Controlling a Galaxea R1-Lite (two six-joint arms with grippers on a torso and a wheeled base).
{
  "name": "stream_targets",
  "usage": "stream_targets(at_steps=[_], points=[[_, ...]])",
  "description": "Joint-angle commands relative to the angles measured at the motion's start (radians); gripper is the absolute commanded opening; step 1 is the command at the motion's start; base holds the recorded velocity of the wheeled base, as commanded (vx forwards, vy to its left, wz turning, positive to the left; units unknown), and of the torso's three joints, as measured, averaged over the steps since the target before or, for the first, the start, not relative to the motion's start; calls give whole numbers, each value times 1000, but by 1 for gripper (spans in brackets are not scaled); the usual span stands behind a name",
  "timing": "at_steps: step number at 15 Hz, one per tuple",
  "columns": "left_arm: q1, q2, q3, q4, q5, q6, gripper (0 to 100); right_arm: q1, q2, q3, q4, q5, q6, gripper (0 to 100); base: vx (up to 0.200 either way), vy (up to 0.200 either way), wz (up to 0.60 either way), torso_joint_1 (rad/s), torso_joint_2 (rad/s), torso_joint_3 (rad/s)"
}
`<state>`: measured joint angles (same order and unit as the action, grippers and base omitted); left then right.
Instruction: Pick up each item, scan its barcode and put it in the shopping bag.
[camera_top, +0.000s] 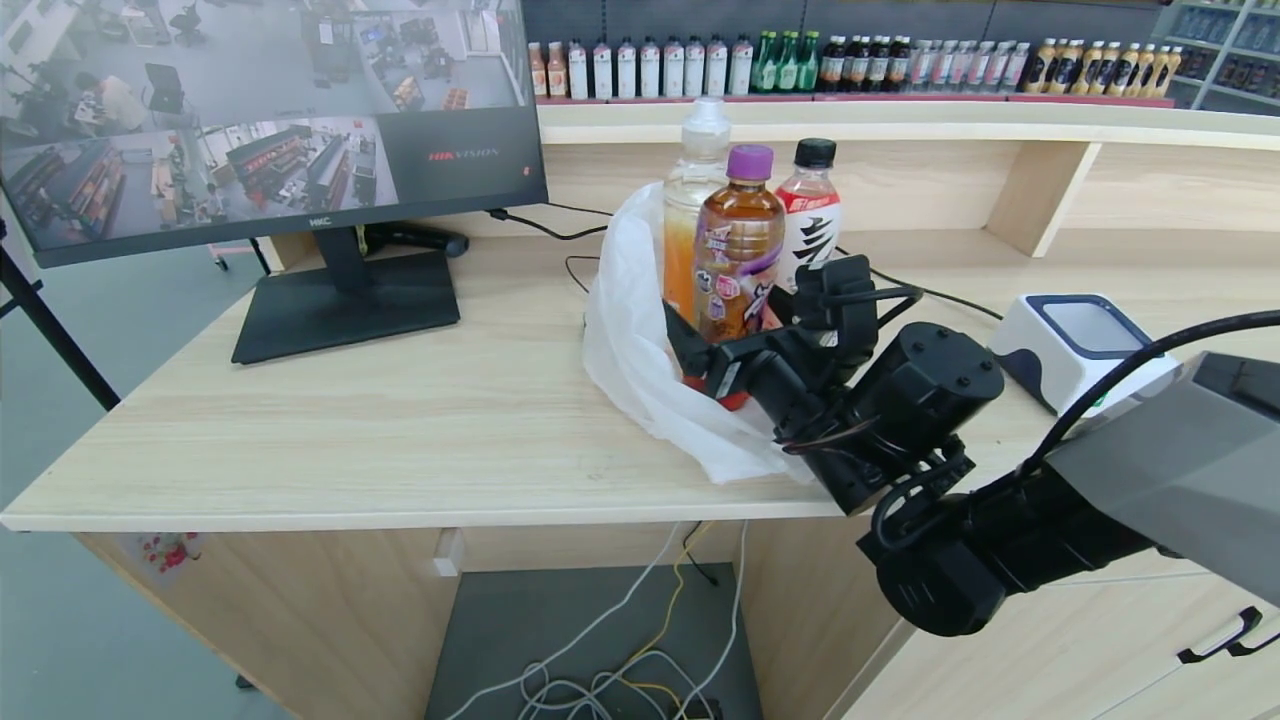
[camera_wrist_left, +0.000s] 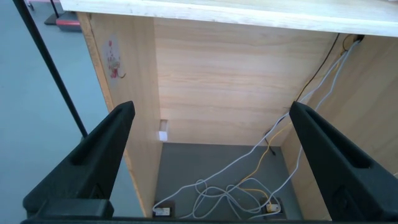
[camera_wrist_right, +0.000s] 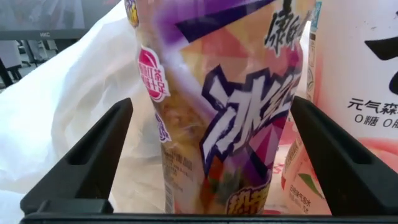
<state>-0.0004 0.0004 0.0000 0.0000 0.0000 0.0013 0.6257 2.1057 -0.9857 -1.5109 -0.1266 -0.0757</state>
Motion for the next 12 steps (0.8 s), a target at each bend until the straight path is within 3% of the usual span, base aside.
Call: stream_targets(at_steps=[1, 5, 9, 12], points=[[0, 0, 0, 0, 2, -1, 100, 0, -53, 32, -3, 1, -1, 100, 0, 0, 0, 0, 0, 0], [0, 0, 0, 0, 0, 0, 100, 2, -159, 128, -6, 1, -1, 100, 0, 0, 0, 0, 0, 0], [0, 0, 0, 0, 2, 0, 100, -44, -435, 414, -15, -1, -4, 100, 0, 0, 0, 0, 0, 0], [0, 0, 0, 0, 0, 0, 100, -167, -714, 737, -8, 2, -4, 100, 0, 0, 0, 0, 0, 0]])
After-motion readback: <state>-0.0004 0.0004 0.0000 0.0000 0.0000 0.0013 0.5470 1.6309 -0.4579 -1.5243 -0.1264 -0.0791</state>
